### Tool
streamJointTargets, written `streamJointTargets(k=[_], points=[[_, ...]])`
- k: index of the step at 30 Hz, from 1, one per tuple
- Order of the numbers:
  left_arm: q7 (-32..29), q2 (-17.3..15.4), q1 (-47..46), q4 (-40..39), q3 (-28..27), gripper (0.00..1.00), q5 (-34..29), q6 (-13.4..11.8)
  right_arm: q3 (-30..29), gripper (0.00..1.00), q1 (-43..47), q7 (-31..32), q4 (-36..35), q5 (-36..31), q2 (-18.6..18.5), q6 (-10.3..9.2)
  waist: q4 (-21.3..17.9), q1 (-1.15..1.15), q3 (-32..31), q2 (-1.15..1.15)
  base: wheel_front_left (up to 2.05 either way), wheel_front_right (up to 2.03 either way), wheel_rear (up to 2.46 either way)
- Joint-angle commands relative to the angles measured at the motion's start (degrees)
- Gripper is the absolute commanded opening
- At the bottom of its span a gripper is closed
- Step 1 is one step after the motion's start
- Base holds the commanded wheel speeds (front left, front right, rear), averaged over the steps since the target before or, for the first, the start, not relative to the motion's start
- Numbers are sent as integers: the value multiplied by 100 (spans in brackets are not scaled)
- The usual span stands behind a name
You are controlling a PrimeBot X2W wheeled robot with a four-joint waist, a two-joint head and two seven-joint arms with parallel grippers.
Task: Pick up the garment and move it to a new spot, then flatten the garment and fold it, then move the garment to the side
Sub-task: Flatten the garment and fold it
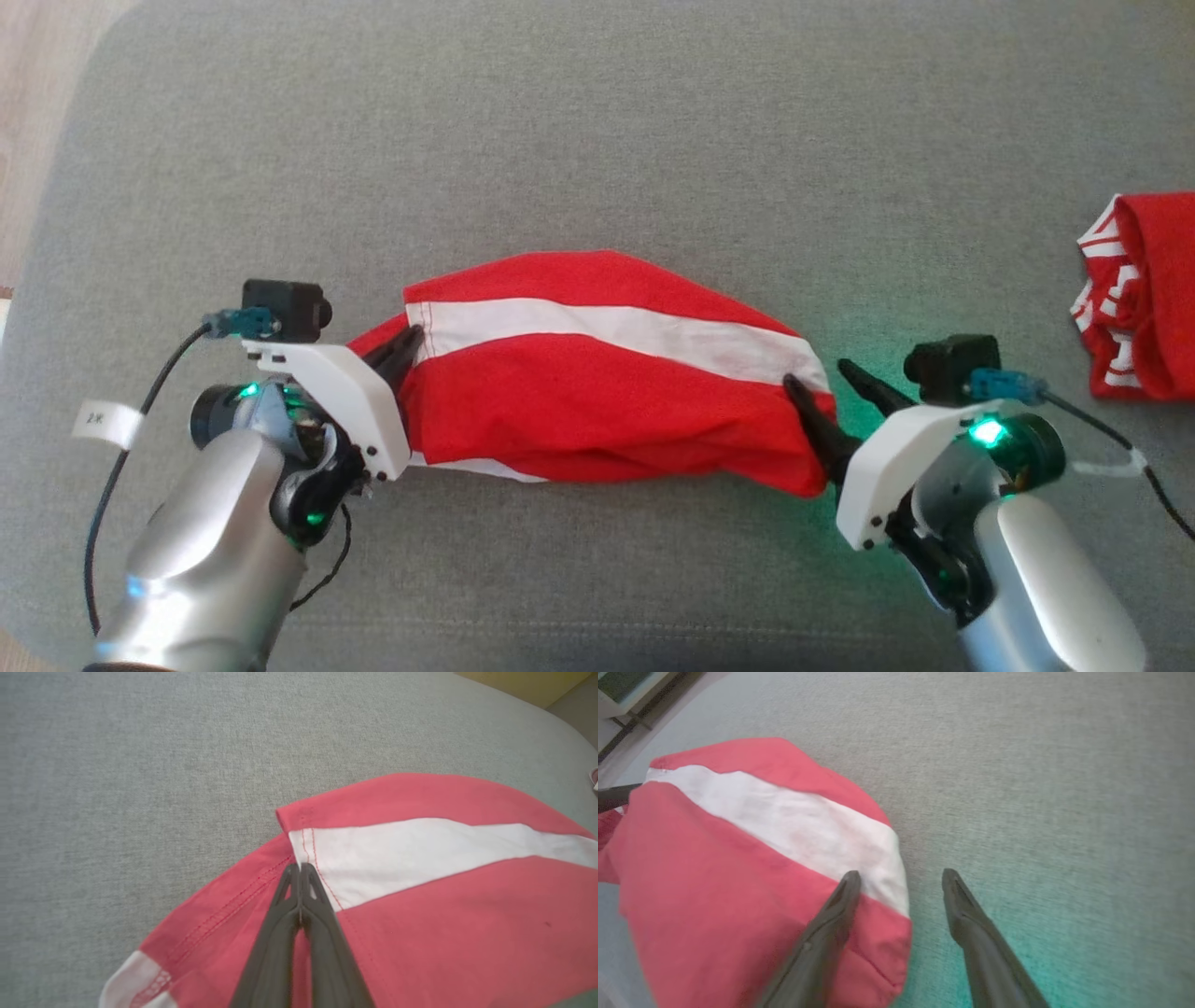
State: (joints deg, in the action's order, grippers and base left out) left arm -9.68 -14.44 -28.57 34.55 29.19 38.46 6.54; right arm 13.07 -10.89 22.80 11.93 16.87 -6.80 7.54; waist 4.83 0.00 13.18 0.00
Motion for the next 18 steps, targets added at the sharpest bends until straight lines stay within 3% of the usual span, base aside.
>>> streamJointTargets(k=[1,2,3,11,18], points=[[84,-203,-323,-169,-178,0,-41,-13,162,40,-236,12,-187,70,-71,-5,6,0,12,0,0,0,0],[97,-208,-329,-170,-176,0,-42,-13,190,5,-255,12,-182,123,-90,-5,8,0,21,0,0,0,0],[114,-215,-334,-173,-171,0,-48,-12,221,0,-270,23,-174,163,-114,-5,11,0,28,0,0,0,0],[687,-339,-366,-466,-197,0,-249,-73,167,0,-361,-468,-476,181,-242,-5,-7,0,-58,0,0,0,0],[1273,-659,-524,-1764,-365,0,-631,-375,-344,0,-485,-928,-1370,-83,-315,-5,-54,0,-382,0,0,0,0]])
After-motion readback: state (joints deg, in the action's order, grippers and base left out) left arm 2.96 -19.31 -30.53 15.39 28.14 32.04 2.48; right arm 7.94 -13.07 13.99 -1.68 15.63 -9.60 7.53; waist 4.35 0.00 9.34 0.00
